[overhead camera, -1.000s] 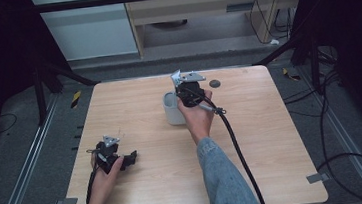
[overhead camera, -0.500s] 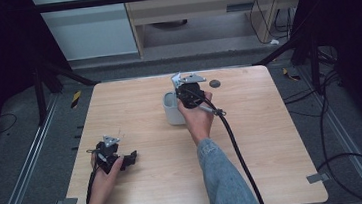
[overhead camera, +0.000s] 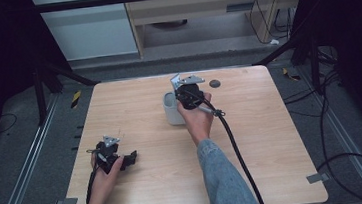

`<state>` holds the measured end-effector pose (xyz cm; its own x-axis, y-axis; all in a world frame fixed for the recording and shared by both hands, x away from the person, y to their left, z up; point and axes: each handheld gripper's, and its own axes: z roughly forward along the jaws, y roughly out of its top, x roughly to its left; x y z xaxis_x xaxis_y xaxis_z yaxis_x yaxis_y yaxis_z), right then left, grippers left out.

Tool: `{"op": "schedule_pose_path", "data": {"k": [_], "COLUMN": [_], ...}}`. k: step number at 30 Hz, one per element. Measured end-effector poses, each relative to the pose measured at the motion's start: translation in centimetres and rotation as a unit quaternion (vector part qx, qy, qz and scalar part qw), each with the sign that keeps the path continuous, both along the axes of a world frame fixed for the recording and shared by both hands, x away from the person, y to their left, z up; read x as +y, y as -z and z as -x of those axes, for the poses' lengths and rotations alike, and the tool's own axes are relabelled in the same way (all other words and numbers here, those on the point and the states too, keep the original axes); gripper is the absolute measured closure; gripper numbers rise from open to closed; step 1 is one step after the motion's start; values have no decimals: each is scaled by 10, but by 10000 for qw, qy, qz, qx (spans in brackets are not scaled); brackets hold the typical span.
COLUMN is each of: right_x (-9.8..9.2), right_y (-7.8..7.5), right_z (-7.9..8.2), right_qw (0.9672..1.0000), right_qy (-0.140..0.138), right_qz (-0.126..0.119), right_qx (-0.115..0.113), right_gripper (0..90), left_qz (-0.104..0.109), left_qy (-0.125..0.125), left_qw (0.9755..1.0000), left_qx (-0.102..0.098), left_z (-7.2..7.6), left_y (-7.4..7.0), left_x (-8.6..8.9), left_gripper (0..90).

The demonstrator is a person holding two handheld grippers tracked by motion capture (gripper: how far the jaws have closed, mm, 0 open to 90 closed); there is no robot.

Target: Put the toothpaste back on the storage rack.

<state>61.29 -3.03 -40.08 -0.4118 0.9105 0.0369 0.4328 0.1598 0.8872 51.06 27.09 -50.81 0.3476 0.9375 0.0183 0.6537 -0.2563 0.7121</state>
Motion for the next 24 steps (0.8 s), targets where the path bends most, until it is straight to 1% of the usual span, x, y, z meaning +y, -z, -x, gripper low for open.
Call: {"op": "schedule_pose_path", "data": {"k": [10, 24], "right_x": [0, 0], "right_y": [2, 4], "right_z": [-1, -3], "right_qw": [10000, 10000], "right_qy": [31, 37], "right_qz": [13, -47], "right_qx": [18, 6], "right_gripper": [795, 786], "left_qz": [0, -14], "left_qy": [1, 10], "left_qw": [10000, 10000], "left_qx": [0, 8], "left_z": [0, 0], "left_y": [0, 0], "left_x": [0, 0], "left_gripper": [0, 0]}}
